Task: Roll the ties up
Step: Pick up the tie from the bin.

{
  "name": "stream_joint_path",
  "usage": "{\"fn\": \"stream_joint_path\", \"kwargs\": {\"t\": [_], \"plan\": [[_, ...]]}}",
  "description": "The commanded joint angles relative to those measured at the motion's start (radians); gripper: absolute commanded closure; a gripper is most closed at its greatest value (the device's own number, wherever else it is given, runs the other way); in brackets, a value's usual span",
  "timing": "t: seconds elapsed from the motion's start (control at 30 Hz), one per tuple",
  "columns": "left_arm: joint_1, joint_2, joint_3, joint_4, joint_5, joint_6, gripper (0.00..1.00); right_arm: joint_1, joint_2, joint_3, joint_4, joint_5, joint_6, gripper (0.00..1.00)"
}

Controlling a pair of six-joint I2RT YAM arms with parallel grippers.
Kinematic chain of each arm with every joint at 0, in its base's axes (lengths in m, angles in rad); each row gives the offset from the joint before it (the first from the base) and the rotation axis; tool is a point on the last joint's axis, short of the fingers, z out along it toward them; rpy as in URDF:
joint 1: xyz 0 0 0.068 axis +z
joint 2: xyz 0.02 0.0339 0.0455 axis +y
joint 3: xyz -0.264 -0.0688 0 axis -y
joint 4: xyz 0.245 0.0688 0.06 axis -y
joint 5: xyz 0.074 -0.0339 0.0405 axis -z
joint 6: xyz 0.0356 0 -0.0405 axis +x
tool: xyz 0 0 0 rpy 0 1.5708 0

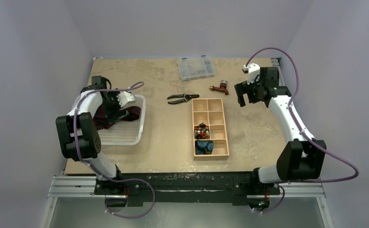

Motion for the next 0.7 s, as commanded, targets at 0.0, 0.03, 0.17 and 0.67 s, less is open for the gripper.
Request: {"fn": "stream_joint_path", "kwargs": {"t": [0.0,0.03,0.17,0.67], "plan": [[-0.026,0.072,-0.015,0.155,-0.018,0.115,0.05,0.000,0.009,0.050,-0.023,-0.001,-0.013,0.02],[-0.028,0.086,-0.021,0.177,-0.026,0.124,0.06,0.000,0.013,0.055,-0.024,-0.001,-0.013,0.02],[-0.041,0.152,-0.005,0.204,-0.051,0.137,0.12,0.000,0.031,0.074,-0.031,0.003,-0.021,0.02],[-0.043,0.117,0.179,-0.051,0.028,0.034,1.00,0.001,0.079,0.102,-0.039,-0.059,-0.026,0.02]]}}
